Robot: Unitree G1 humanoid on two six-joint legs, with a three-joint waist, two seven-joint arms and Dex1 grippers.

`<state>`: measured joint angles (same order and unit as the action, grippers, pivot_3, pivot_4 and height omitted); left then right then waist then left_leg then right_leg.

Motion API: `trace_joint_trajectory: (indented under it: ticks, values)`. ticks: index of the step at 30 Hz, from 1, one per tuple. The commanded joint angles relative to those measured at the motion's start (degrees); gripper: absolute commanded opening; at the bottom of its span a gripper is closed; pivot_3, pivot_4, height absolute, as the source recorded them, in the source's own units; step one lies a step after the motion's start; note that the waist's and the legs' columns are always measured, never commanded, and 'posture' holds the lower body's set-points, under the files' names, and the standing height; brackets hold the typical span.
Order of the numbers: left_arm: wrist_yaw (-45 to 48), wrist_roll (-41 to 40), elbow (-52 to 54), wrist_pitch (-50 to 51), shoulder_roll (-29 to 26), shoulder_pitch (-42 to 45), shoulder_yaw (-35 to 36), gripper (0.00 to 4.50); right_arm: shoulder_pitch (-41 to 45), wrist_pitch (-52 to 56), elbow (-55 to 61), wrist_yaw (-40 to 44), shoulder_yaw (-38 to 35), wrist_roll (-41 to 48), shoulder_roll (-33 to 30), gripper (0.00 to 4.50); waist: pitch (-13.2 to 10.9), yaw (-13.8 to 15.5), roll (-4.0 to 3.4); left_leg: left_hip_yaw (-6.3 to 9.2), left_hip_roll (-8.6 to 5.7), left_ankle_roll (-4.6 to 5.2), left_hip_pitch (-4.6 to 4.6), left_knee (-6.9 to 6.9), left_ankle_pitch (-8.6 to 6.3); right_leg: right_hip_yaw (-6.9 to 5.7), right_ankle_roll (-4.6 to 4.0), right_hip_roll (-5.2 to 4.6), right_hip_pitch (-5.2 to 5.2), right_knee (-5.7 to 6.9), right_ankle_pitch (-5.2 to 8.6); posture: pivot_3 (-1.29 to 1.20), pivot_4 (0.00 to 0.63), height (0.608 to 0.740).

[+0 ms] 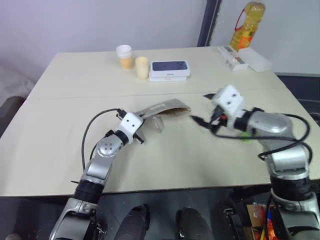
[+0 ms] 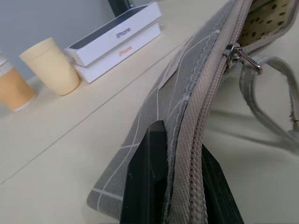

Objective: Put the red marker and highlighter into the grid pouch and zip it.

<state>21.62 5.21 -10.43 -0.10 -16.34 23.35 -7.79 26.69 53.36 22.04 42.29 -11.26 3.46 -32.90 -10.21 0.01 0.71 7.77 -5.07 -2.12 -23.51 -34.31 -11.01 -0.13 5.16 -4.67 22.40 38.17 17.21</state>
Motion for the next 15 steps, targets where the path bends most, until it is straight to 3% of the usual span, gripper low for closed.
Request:
trace_joint_trajectory:
  ticks: [1, 7, 15]
  values:
    - [-1.4, 0.8, -1.1, -0.5, 1.0, 1.7, -0.2, 0.00, 0.1, 12.2, 0.7, -9.2, -8.4, -0.8, 1.9, 4.46, 0.0, 0.1, -0.01, -0.02, 0.01, 0.00, 0.00, 0.01, 0.00, 0.01, 0.00, 0.00, 0.03, 0.01, 0.00, 0.00, 0.150, 0.740]
    - [-0.6, 1.0, -3.8, -2.0, 2.9, 3.5, -1.4, 0.00, 2.0, 26.5, 2.9, -24.6, -15.7, -5.1, 11.1, 4.46, 0.0, 0.1, -0.04, -0.02, 0.04, 0.00, 0.00, 0.06, 0.00, 0.02, -0.01, 0.02, 0.09, 0.07, 0.00, 0.00, 0.150, 0.740]
    - [-0.1, 0.7, -6.4, -4.0, 3.6, 5.2, -1.7, 0.00, 3.3, 25.0, -3.5, -40.1, -23.1, -9.6, 19.5, 4.46, 0.1, 0.5, -0.10, -0.05, -0.03, -0.01, 0.00, 0.03, 0.01, 0.03, 0.00, 0.03, 0.08, 0.07, -0.01, 0.00, 0.150, 0.740]
